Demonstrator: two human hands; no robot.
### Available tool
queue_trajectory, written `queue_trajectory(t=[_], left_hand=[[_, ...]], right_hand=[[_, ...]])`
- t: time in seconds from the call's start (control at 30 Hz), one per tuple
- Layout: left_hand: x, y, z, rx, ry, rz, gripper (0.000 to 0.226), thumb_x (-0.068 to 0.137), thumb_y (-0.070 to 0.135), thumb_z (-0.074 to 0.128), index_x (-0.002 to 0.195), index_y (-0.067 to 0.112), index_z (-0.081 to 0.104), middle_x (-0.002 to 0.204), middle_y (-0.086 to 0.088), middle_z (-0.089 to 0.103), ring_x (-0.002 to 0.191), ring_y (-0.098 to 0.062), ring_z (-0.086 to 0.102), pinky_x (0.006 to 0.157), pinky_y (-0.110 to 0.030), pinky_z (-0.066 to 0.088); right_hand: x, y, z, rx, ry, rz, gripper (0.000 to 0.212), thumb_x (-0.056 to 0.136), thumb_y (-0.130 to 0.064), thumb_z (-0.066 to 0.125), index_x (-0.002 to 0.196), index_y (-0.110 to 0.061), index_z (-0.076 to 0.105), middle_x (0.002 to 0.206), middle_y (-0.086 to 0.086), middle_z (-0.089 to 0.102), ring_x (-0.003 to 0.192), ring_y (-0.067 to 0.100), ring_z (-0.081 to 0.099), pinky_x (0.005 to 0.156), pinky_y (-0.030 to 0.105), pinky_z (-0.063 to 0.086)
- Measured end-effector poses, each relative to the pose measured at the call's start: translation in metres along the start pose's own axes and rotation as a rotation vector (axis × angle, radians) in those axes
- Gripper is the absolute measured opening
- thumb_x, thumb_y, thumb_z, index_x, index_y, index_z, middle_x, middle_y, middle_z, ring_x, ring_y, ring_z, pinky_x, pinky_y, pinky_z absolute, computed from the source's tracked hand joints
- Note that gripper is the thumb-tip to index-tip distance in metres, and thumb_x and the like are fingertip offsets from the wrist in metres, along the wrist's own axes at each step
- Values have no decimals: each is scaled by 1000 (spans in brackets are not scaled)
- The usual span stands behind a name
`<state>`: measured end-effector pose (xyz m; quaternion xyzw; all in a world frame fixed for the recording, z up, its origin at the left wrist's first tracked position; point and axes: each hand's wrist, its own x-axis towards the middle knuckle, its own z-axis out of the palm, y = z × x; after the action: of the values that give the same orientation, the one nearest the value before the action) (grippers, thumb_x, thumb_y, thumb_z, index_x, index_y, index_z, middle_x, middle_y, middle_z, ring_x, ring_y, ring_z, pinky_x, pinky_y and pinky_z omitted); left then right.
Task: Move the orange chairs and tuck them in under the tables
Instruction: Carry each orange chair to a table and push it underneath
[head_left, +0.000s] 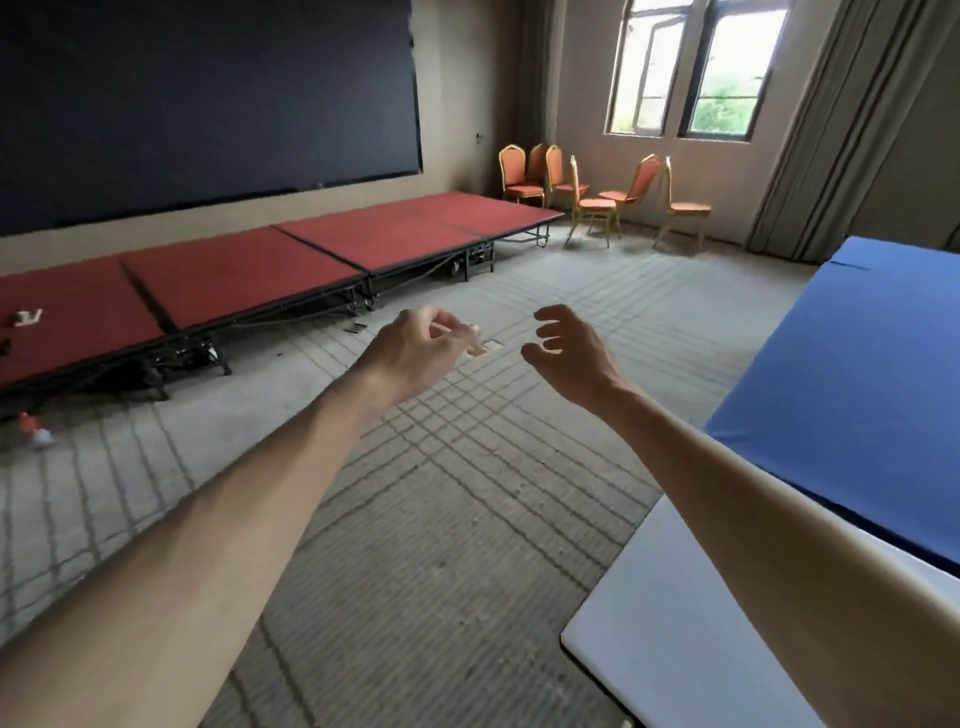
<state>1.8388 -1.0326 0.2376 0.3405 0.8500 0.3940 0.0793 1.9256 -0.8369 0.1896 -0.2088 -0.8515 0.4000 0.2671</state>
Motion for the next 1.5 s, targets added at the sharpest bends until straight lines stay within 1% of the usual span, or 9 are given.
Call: queue_trajectory(t=[0.1, 0.2, 0.37, 0.53, 0.63, 0.9, 1.07, 1.33, 1.5], left_hand=[[75, -23, -40, 53, -20, -77, 49, 79, 71, 54, 105, 30, 61, 110, 5, 62, 102, -17, 58, 88, -36, 47], [145, -46, -78, 25, -9, -89, 42, 88, 63, 56, 106, 26, 62, 108, 3, 61, 102, -19, 56, 83, -34, 44], [250, -82, -122, -34, 13, -82, 43, 87, 62, 56, 100, 21, 61, 102, 4, 62, 93, -16, 57, 80, -35, 44], [366, -118, -148, -89, 40, -51, 45, 88, 59, 56, 93, 15, 62, 94, -1, 61, 87, -24, 58, 82, -35, 46], [448, -155, -157, -103, 30, -54, 43, 86, 61, 57, 100, 21, 63, 101, -3, 66, 95, -19, 60, 89, -36, 47], [686, -200, -193, -105, -6, 63, 37, 88, 57, 59, 102, 23, 63, 103, 4, 63, 94, -11, 56, 81, -32, 45], [808, -205, -183, -150, -26, 107, 36, 90, 53, 59, 106, 21, 63, 101, 5, 63, 97, -13, 57, 83, -33, 45], [1021, -224, -157, -101, -97, 139, 35, 89, 54, 59, 104, 23, 60, 97, 5, 61, 92, -11, 55, 83, -34, 45], [1182, -229, -134, -26, -164, 152, 39, 89, 58, 58, 111, 25, 58, 104, 8, 59, 91, -8, 53, 69, -28, 41]], right_hand=[[74, -16, 27, 41, 58, 48, 42, 87, -26, 69, 127, -23, 56, 118, -1, 66, 103, 15, 64, 89, 34, 54], [142, -37, 48, 4, 77, 22, 43, 87, -28, 69, 128, -24, 55, 120, -2, 66, 103, 13, 64, 90, 37, 55], [246, -63, 81, -86, 72, -45, 42, 88, -28, 69, 127, -22, 58, 117, -3, 67, 101, 12, 65, 83, 25, 51], [360, -61, 116, -154, 76, -46, 41, 88, -27, 70, 127, -21, 58, 119, 0, 67, 102, 14, 64, 92, 32, 53], [441, -50, 147, -191, 74, -38, 41, 88, -27, 70, 127, -22, 58, 120, 1, 66, 104, 15, 64, 93, 35, 53], [646, -32, 199, -306, 109, -27, 43, 88, -28, 69, 129, -21, 56, 123, 0, 65, 102, 14, 63, 92, 35, 53], [753, -13, 209, -310, 161, 7, 44, 88, -27, 69, 130, -19, 57, 121, 1, 66, 101, 14, 63, 89, 31, 52], [940, 52, 241, -267, 246, 49, 42, 87, -27, 69, 127, -20, 57, 119, 1, 67, 101, 16, 65, 94, 39, 53], [1095, 106, 257, -221, 294, 59, 41, 87, -25, 71, 125, -18, 57, 119, 1, 67, 98, 13, 63, 93, 35, 53]])
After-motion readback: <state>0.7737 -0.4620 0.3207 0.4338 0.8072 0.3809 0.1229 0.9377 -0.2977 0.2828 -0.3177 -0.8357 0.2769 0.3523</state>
